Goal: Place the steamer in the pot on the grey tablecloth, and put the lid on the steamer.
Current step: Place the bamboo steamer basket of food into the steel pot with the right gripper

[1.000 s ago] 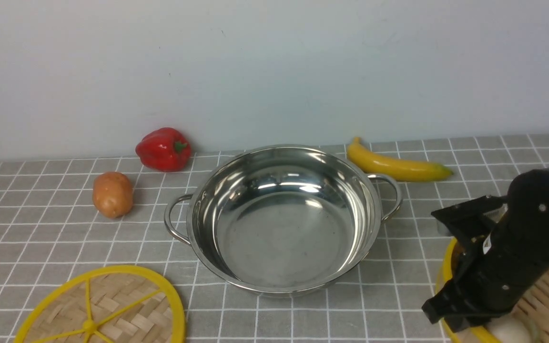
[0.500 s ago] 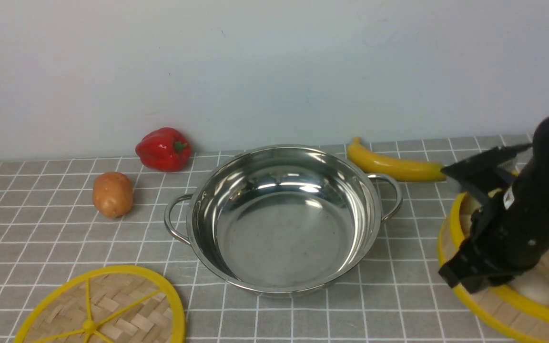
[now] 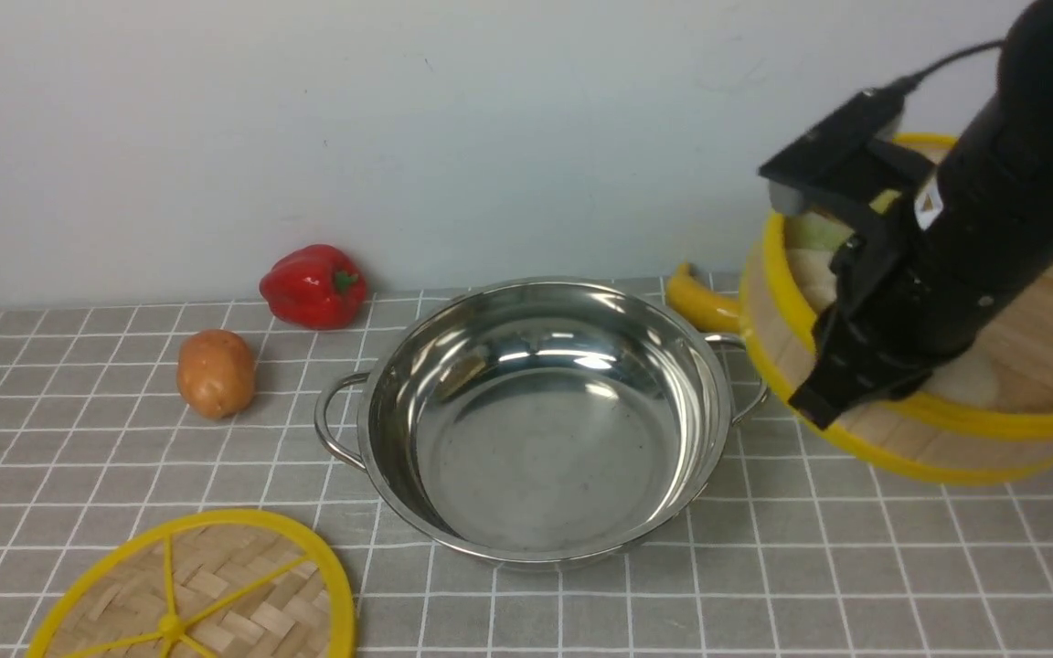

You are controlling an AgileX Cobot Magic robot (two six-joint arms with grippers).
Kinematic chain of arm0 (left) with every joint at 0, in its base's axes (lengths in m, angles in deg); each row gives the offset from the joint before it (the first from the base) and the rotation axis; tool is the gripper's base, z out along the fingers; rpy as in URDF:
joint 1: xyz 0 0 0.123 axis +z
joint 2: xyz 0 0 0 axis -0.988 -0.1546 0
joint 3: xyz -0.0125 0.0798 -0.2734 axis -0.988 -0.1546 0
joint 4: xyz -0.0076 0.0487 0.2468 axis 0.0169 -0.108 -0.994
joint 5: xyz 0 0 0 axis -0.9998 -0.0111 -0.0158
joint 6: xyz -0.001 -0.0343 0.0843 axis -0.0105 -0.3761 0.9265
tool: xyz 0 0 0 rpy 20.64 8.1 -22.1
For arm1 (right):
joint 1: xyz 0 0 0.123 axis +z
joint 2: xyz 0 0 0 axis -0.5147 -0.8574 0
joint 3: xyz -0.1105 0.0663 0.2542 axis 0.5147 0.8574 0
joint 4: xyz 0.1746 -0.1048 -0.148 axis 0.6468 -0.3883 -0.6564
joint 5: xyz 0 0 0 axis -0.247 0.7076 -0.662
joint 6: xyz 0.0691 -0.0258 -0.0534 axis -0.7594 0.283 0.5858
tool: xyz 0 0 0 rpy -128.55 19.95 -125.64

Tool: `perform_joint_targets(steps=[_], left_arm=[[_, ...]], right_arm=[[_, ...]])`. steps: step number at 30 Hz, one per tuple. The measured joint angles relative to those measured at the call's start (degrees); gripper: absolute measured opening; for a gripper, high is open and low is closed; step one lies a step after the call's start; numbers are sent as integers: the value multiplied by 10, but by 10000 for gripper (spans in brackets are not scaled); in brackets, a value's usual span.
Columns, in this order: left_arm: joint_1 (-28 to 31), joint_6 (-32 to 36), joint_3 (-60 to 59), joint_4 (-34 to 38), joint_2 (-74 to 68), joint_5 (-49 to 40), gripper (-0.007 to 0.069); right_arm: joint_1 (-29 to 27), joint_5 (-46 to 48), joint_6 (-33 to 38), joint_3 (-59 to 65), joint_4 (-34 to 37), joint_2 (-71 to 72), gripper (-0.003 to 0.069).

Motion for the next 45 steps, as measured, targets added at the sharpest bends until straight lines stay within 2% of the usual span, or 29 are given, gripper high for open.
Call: perform_joint_targets(steps=[8,19,29,45], left_arm=[[0,0,0,0,0,0,557],[0,0,0,0,0,0,557],[0,0,0,0,0,0,557],[0,0,0,0,0,0,557]], right_arm=[[96,9,45,-121,2,-90,57],[172,9,104,-278,-7,-229,57],[176,11,111,-294,-67,-314,57],[176,9,137,-295,-58,-367,57]])
